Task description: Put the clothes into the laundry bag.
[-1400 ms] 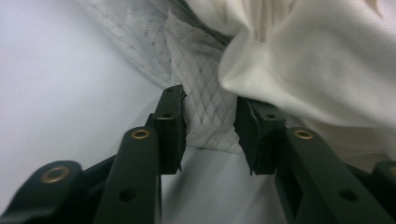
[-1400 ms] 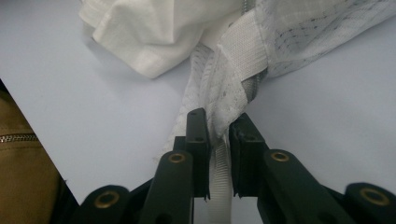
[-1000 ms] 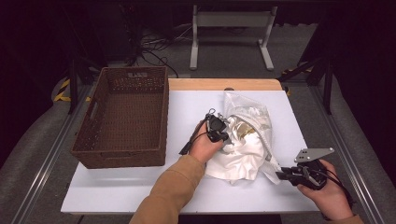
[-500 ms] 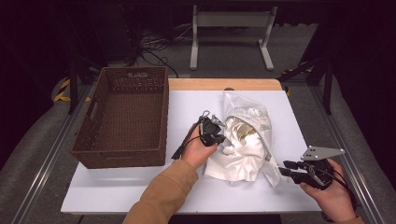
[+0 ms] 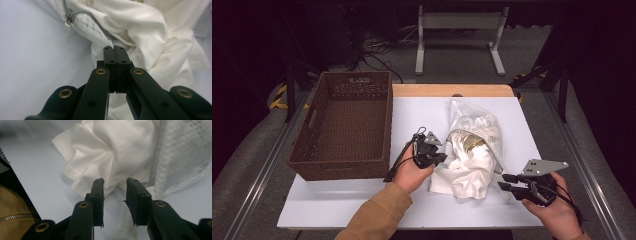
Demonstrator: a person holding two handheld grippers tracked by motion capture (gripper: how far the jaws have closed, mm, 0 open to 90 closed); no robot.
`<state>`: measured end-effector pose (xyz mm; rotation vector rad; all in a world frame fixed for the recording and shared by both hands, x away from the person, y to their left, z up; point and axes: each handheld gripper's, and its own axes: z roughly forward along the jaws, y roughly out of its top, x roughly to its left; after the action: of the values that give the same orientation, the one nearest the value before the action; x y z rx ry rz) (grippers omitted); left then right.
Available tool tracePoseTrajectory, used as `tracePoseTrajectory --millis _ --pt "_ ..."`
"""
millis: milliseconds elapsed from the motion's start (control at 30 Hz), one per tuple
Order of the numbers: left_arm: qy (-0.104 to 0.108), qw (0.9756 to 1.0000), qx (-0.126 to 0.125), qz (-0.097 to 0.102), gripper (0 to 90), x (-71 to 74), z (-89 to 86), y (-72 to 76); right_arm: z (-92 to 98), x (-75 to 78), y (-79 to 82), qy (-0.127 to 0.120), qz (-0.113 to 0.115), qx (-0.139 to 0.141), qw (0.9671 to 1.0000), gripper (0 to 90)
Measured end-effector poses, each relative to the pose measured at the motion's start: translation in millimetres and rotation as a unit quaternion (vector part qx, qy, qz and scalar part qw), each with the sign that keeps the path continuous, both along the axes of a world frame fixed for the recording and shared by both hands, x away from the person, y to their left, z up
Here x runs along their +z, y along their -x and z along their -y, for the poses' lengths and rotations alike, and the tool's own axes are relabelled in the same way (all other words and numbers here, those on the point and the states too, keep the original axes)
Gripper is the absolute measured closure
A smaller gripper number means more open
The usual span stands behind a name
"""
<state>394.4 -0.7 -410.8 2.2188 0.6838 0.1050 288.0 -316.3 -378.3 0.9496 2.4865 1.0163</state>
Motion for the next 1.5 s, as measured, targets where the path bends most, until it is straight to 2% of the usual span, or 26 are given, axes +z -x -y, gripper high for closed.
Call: tracePoseTrajectory --millis 200,400,433,667,800,867,1200,1400,1433,1500 --pt "0.010 0.9999 -0.007 0.001 89.9 0.0 -8.1 13.0 -14.1 -6.4 -1.8 0.007 -0.005 0.013 0.9999 64.8" --pt "0.021 0.9997 -0.016 0.002 89.9 -0.6 -12.6 24.7 -28.2 -13.2 -3.7 0.013 -0.008 0.018 0.9997 56.8" --pt "0.023 0.9995 -0.020 0.002 89.9 -1.5 -14.9 28.3 -34.6 -15.8 -4.3 0.016 -0.007 0.021 0.9996 53.1" --pt "0.025 0.9992 -0.030 0.002 89.9 -1.1 -17.8 38.5 -50.3 -25.1 -9.4 0.022 -0.010 0.025 0.9994 45.5" --pt "0.025 0.9992 -0.031 -0.002 89.9 -6.1 -20.0 42.9 -55.6 -29.9 -12.8 0.021 -0.013 0.025 0.9994 42.4" --pt "0.032 0.9990 -0.029 -0.007 89.9 -9.6 -22.5 45.3 -58.0 -32.7 -14.6 0.022 -0.015 0.027 0.9993 41.6" --pt "0.027 0.9987 -0.040 -0.012 89.9 -12.3 -23.2 53.0 -69.4 -46.9 -20.6 0.032 -0.018 0.033 0.9988 40.6" --pt "0.023 0.9986 -0.045 -0.018 89.9 -13.3 -23.8 51.2 -70.7 -51.1 -22.0 0.033 -0.017 0.038 0.9986 42.8" --pt "0.023 0.9985 -0.046 -0.016 89.9 -13.5 -23.5 51.2 -70.9 -51.7 -22.3 0.035 -0.016 0.038 0.9985 44.6" --pt "0.022 0.9985 -0.047 -0.018 89.9 -13.7 -23.7 51.1 -71.3 -52.5 -22.7 0.048 -0.014 0.043 0.9978 56.4"
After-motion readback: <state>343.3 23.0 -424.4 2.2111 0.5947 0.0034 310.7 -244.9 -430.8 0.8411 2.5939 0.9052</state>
